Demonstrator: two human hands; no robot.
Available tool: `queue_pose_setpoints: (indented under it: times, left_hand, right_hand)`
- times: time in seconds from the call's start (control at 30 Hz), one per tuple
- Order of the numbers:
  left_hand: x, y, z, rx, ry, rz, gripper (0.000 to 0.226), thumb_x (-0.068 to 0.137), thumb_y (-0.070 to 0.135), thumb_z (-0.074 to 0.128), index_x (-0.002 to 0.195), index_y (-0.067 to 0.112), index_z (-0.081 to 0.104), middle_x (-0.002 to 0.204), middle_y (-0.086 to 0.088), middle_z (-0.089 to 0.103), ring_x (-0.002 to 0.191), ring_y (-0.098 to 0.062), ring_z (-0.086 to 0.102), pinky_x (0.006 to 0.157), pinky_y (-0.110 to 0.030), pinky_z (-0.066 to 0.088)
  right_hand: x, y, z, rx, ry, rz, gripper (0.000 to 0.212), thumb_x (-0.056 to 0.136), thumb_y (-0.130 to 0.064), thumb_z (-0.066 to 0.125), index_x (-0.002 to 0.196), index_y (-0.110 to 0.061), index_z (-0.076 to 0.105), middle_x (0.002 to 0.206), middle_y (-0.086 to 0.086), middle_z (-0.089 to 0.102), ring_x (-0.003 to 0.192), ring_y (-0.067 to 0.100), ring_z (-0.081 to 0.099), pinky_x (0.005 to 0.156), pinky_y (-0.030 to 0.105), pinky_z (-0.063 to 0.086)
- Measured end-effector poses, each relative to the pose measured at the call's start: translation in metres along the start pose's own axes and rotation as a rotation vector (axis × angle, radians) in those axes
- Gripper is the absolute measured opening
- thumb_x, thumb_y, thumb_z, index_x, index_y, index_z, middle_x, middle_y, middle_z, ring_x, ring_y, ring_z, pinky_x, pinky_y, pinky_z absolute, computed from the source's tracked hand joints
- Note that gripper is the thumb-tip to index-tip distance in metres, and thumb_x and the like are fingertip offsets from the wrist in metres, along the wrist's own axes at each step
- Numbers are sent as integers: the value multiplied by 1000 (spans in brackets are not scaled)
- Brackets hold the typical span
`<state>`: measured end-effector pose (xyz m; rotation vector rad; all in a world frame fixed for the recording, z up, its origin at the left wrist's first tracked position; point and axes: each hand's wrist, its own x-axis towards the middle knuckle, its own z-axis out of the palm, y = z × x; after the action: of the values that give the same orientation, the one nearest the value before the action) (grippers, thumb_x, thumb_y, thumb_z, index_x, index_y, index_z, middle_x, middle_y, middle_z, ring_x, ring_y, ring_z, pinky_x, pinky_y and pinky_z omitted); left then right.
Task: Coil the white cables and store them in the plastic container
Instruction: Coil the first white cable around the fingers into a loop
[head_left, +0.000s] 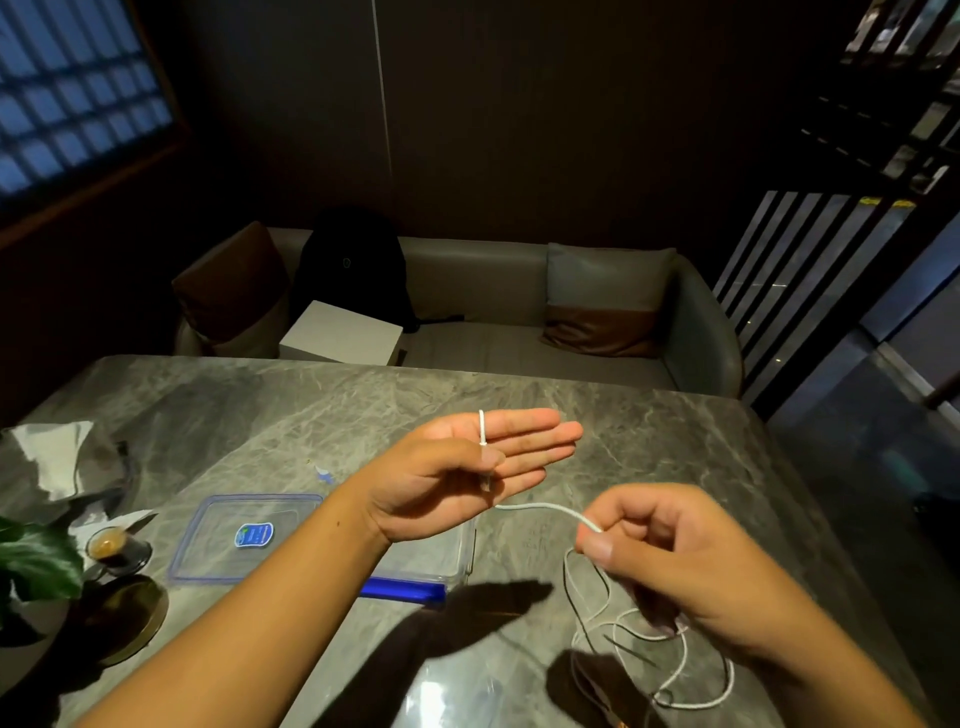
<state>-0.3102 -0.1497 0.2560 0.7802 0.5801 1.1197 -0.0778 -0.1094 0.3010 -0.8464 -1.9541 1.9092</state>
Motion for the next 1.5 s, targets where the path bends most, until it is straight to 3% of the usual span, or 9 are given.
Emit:
queue_pose_setpoints:
  times: [0.1,0.3,0.43,0.57,0.77,0.97,1.17,1.37,1.5]
  left_hand:
    - [-2,2,-2,34,-20,-27,57,93,-10,32,149,-5,28,155,-23,33,146,-35,30,121,-47,19]
    - [-7,5,-10,32,-34,-44,59,93,-7,44,149,-7,26,156,-26,29,146,-38,27,121,-49,15]
    - [-7,4,-7,115,-102,-104,60,91,-8,43,148,-9,25,155,-28,30,147,-38,27,122,-50,13]
    - [-4,-2,-3,145,-124,-149,59,90,-13,32,148,-10,25,154,-28,32,146,-39,28,122,-48,15]
    - [2,-10,10,197,-216,-197,60,90,-9,38,148,-9,25,155,-27,30,146,-39,27,122,-50,11]
    - [5,-12,21,344,-307,-272,58,94,-7,38,150,-6,24,157,-23,30,146,-34,29,122,-49,17]
    - [7,-12,35,352,-397,-317,60,91,-3,44,147,-10,25,154,-30,28,144,-37,31,121,-53,17]
    - [10,-11,45,341,-430,-277,49,96,-9,39,144,-12,31,149,-34,34,139,-43,36,114,-39,35]
    - [11,-10,48,412,-373,-226,43,97,-12,38,141,-12,38,143,-35,42,132,-41,46,106,-36,44]
  right_hand:
    - [-3,-7,-15,-15,26,-63,12,74,-22,74,71,-11,69,52,7,44,41,14,31,38,17,26]
    - [-4,-12,-47,-45,165,-139,37,63,-35,82,73,-3,68,53,10,39,45,15,32,40,20,27]
    - [-4,-17,-57,-82,173,-163,10,71,-16,69,65,-9,66,52,12,46,45,13,42,42,18,33]
    - [-2,-24,-61,-137,169,-217,16,74,-10,76,63,-13,65,54,9,51,47,9,45,45,14,37]
    - [15,-33,-57,-122,220,-340,11,77,-13,67,71,-5,61,56,8,49,49,10,42,48,13,36]
    - [46,-42,-49,-157,107,-408,9,81,-14,70,74,-11,65,59,0,54,51,9,43,49,18,36]
    - [65,-54,-31,-165,-61,-479,11,85,-5,68,77,-11,63,59,-12,59,53,-1,50,56,10,39]
    - [83,-46,-19,-76,-49,-424,7,85,-9,68,79,-8,64,60,-3,53,54,12,39,51,25,32]
    - [89,-35,-16,-15,13,-373,10,87,-6,67,78,-8,64,57,-1,48,52,12,37,49,25,31]
